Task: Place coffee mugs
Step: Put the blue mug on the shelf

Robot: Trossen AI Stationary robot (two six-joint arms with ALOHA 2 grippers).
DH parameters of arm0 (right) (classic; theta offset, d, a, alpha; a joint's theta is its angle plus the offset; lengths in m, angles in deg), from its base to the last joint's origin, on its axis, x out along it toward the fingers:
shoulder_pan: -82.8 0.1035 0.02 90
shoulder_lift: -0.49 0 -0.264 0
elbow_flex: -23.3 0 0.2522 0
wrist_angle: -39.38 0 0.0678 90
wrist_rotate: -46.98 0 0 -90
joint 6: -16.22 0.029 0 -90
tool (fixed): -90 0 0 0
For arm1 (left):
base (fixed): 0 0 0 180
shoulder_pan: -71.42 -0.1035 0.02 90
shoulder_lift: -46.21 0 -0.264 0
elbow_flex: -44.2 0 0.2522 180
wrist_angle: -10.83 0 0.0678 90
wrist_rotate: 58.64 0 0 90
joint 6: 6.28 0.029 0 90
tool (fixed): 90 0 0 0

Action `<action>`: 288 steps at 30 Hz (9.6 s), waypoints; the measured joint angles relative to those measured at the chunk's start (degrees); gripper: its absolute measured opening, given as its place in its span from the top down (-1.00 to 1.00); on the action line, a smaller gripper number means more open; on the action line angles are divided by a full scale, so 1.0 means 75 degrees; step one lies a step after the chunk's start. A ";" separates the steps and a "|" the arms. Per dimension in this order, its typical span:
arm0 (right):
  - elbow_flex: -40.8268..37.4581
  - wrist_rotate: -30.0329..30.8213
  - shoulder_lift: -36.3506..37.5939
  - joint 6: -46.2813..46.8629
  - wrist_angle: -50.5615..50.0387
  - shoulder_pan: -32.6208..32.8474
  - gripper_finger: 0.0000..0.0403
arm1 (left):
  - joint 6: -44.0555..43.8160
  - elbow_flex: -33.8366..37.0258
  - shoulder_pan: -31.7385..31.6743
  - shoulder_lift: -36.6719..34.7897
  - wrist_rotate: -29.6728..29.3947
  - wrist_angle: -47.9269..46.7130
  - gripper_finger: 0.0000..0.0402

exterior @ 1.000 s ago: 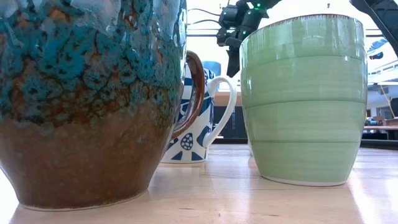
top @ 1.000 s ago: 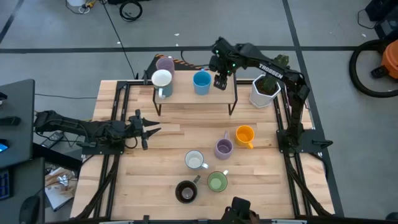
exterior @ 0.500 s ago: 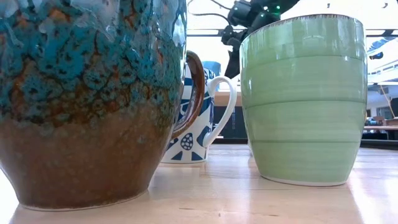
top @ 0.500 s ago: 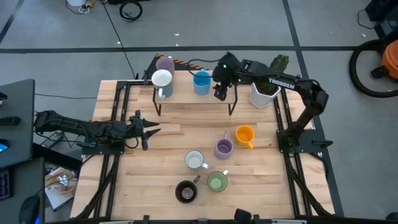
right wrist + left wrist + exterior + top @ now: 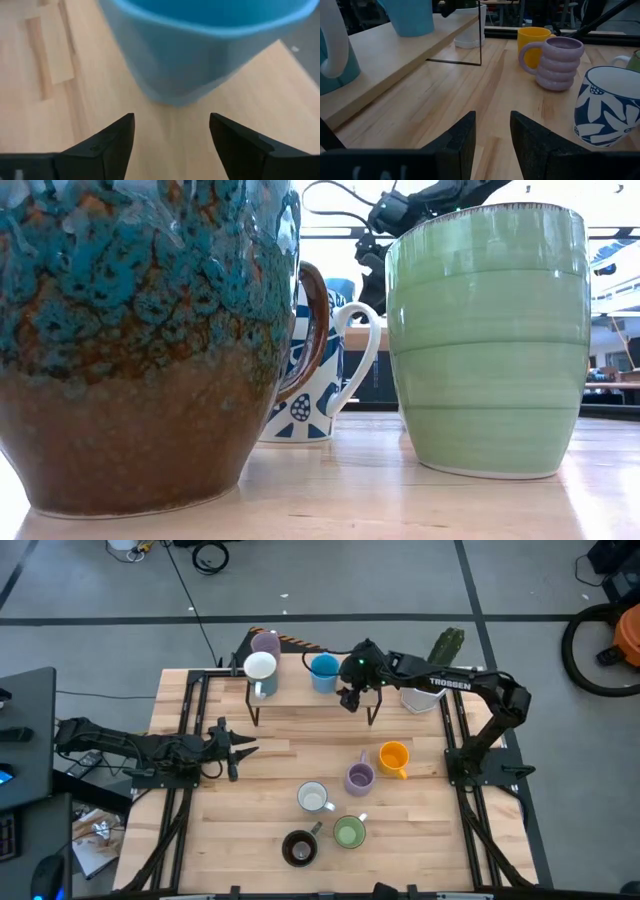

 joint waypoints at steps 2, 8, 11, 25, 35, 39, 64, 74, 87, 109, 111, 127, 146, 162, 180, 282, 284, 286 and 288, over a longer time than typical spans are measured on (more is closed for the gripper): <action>-0.0039 0.0164 0.0000 -0.0003 0.0248 0.0039 -0.37 | -0.0003 0.0000 -0.0003 -0.0002 -0.0002 0.0001 0.36; -0.0216 0.0344 -0.0015 -0.0040 0.0985 0.0102 -0.41 | -0.0003 0.0000 -0.0002 0.0000 -0.0002 -0.0002 0.36; -0.0216 0.0357 -0.0015 -0.0185 0.1171 0.0099 -0.40 | -0.0003 0.0000 -0.0002 0.0001 -0.0002 0.0000 0.36; -0.0207 -0.0302 -0.0346 -0.0489 0.2153 -0.0084 -0.36 | 0.0009 0.0000 -0.0001 -0.0002 -0.0003 0.0165 0.36; -0.0213 -0.0380 -0.0909 -0.0632 0.2842 -0.0180 -0.34 | 0.0085 0.0000 0.0000 -0.0002 -0.0005 0.0199 0.36; -0.0209 -0.0512 -0.0956 -0.0611 0.3139 -0.0272 -0.34 | 0.0089 0.0000 0.0000 0.0001 -0.0005 0.0392 0.36; 0.0716 -0.0846 -0.0972 -0.0286 0.2093 -0.0530 -0.33 | 0.0813 0.0000 0.0000 -0.0002 -0.0005 0.0895 0.36; 0.1823 -0.0618 -0.0994 -0.0255 0.0551 -0.0319 -0.27 | 0.0809 0.0000 0.0000 -0.0002 -0.0005 0.0933 0.36; 0.1253 -0.0445 -0.1103 -0.0142 0.1653 -0.0257 -0.27 | 0.0810 0.0000 -0.0003 -0.0001 -0.0005 0.0947 0.36; 0.1471 -0.0825 -0.2153 -0.0233 0.2855 -0.0362 -0.27 | 0.0813 0.0000 -0.0003 -0.0002 0.0003 0.1003 0.36; 0.1477 -0.0739 -0.2159 -0.0217 0.2952 -0.0362 -0.27 | 0.0811 0.0000 -0.0002 -0.0002 -0.0002 0.0999 0.36; 0.1480 -0.0192 -0.2162 0.0112 0.2636 0.0106 -0.27 | 0.0790 0.0000 -0.0003 -0.0002 -0.0002 0.0994 0.36; 0.1480 -0.0449 -0.2162 0.0061 0.2900 -0.0347 -0.26 | 0.0755 0.0000 -0.0001 -0.0001 -0.0002 0.0993 0.36; 0.1492 0.0435 -0.2459 0.0275 0.3113 0.0194 -0.19 | 0.0744 0.0000 -0.0002 -0.0001 0.0002 0.0999 0.36; 0.1480 0.0771 -0.2088 0.0073 0.2125 0.0148 -0.19 | 0.0603 0.0000 0.0006 -0.0002 0.0001 0.0793 0.36; -0.4751 0.4138 0.3035 -0.0188 0.4672 0.6260 0.19 | 0.5169 -0.8422 0.1798 0.9201 0.1537 -0.5547 0.43; -0.4750 0.4226 0.3036 -0.0207 0.4752 0.6223 0.19 | 0.5498 -0.8422 0.1793 0.9267 0.1684 -0.5450 0.43; -0.4748 0.4228 0.3034 -0.0246 0.4758 0.6145 0.19 | 0.5838 -0.8419 0.1765 0.9303 0.1825 -0.5426 0.43; -0.4748 0.4228 0.3034 -0.0256 0.4793 0.6071 0.19 | 0.6182 -0.8427 0.1749 0.9354 0.1902 -0.5304 0.43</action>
